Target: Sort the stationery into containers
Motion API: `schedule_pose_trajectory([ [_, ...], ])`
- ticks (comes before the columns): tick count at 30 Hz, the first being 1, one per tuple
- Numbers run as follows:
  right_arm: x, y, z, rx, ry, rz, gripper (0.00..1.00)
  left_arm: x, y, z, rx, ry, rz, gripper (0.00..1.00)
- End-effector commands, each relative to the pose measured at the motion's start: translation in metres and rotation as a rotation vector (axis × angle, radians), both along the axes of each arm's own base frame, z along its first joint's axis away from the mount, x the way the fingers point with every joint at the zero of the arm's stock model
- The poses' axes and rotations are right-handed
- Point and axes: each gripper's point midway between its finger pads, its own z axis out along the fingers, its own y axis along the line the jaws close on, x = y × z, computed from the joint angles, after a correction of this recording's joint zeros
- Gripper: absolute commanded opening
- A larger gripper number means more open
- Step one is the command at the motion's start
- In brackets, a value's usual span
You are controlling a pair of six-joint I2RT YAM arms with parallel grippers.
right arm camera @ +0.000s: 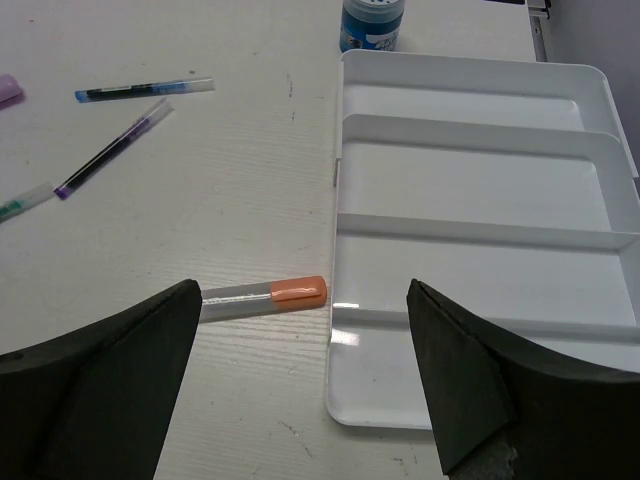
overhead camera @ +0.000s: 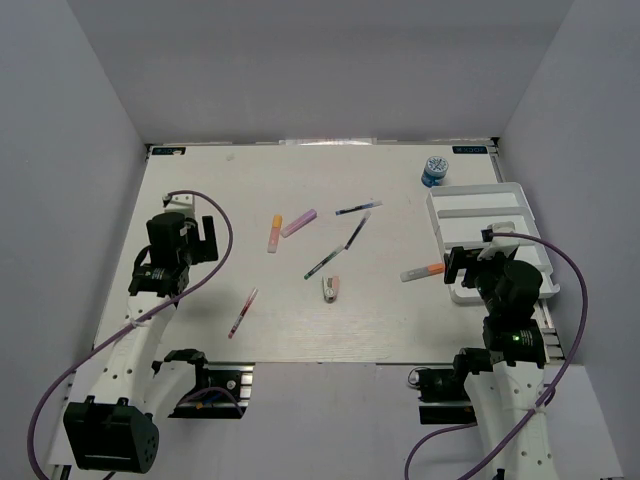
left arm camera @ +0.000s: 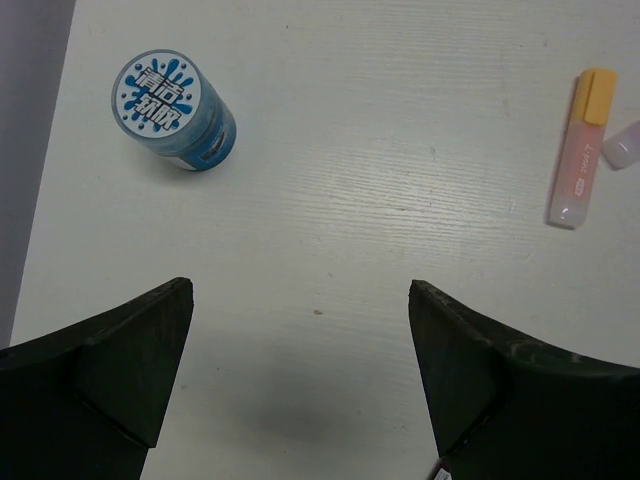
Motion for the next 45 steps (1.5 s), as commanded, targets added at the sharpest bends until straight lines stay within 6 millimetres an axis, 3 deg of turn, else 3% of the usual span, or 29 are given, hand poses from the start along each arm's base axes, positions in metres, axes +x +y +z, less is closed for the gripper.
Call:
schedule_pose_trajectory([
  [1,0.004,0.001,0.005,-0.002,-0.028,0.007,0.89,0.001,-0.008,0.004,-0.022,-0.001,-0.045,0.98],
  [12,0.006,0.002,0.004,-0.043,-0.012,0.034,0.89,-0.001,-0.017,0.001,-0.017,0.017,-0.121,0.98],
  [14,0.016,-0.004,-0.006,-0.044,0.043,-0.001,0.89,-0.001,-0.016,-0.001,-0.01,0.023,-0.124,0.98],
  [16,0.029,-0.009,0.01,-0.079,0.031,-0.012,0.89,-0.001,-0.018,-0.002,-0.01,0.029,-0.142,0.98],
  [17,0.039,-0.01,0.007,-0.088,0.07,-0.011,0.89,-0.002,-0.021,-0.005,-0.009,0.039,-0.168,0.98],
  [18,0.05,-0.011,0.032,-0.093,0.033,-0.011,0.89,-0.002,-0.022,-0.006,-0.008,0.044,-0.178,0.98],
  [19,0.059,-0.011,0.036,-0.106,0.055,-0.001,0.89,-0.002,-0.023,-0.007,-0.008,0.049,-0.184,0.98],
  [20,0.075,-0.01,0.022,-0.108,0.137,0.014,0.89,-0.002,-0.024,-0.009,-0.009,0.055,-0.187,0.98],
  [21,0.087,-0.01,0.027,-0.11,0.154,0.021,0.89,-0.002,-0.023,-0.008,-0.008,0.054,-0.186,0.98],
  [22,0.104,-0.01,0.058,-0.11,0.114,0.025,0.89,-0.002,-0.023,-0.01,-0.008,0.063,-0.181,0.98],
  [23,0.124,-0.01,0.042,-0.1,0.189,0.028,0.89,-0.001,-0.022,-0.01,-0.008,0.064,-0.177,0.98],
  [24,0.136,-0.01,0.046,-0.092,0.193,0.027,0.89,-0.002,-0.022,-0.011,-0.006,0.068,-0.177,0.98],
  [25,0.154,-0.009,0.071,-0.092,0.147,0.032,0.89,-0.002,-0.022,-0.01,-0.007,0.068,-0.176,0.98],
  [26,0.173,-0.005,0.055,-0.078,0.195,0.048,0.89,-0.002,-0.022,-0.011,-0.008,0.069,-0.175,0.98],
  [27,0.184,-0.003,0.055,-0.068,0.202,0.063,0.89,-0.002,-0.022,-0.01,-0.007,0.066,-0.176,0.98],
  [28,0.202,0.001,0.075,-0.056,0.162,0.079,0.89,-0.002,-0.022,-0.011,-0.004,0.068,-0.178,0.98],
  [29,0.221,0.002,0.05,-0.041,0.225,0.085,0.89,-0.002,-0.022,-0.011,-0.004,0.066,-0.178,0.98],
  [30,0.232,0.004,0.046,-0.023,0.243,0.09,0.89,-0.002,-0.022,-0.013,-0.003,0.074,-0.178,0.98],
  [31,0.255,0.003,0.042,-0.018,0.25,0.085,0.89,-0.002,-0.022,-0.013,-0.006,0.078,-0.177,0.98],
  [35,0.298,0.005,0.029,-0.009,0.244,0.09,0.89,-0.002,-0.022,-0.015,-0.007,0.086,-0.178,0.98],
  [36,0.307,0.007,0.026,-0.008,0.228,0.101,0.89,-0.002,-0.022,-0.014,-0.005,0.085,-0.181,0.98],
  [37,0.316,0.007,0.004,-0.002,0.265,0.105,0.89,-0.001,-0.022,-0.015,-0.004,0.085,-0.18,0.98],
  [39,0.332,0.006,0.003,-0.005,0.255,0.094,0.89,-0.002,-0.021,-0.015,-0.003,0.086,-0.177,0.98],
  [40,0.339,0.005,-0.014,-0.005,0.279,0.085,0.89,-0.001,-0.021,-0.014,0.0,0.083,-0.177,0.98],
  [45,0.367,-0.003,-0.021,-0.038,0.249,0.062,0.89,-0.001,-0.021,-0.017,0.0,0.099,-0.175,0.98],
])
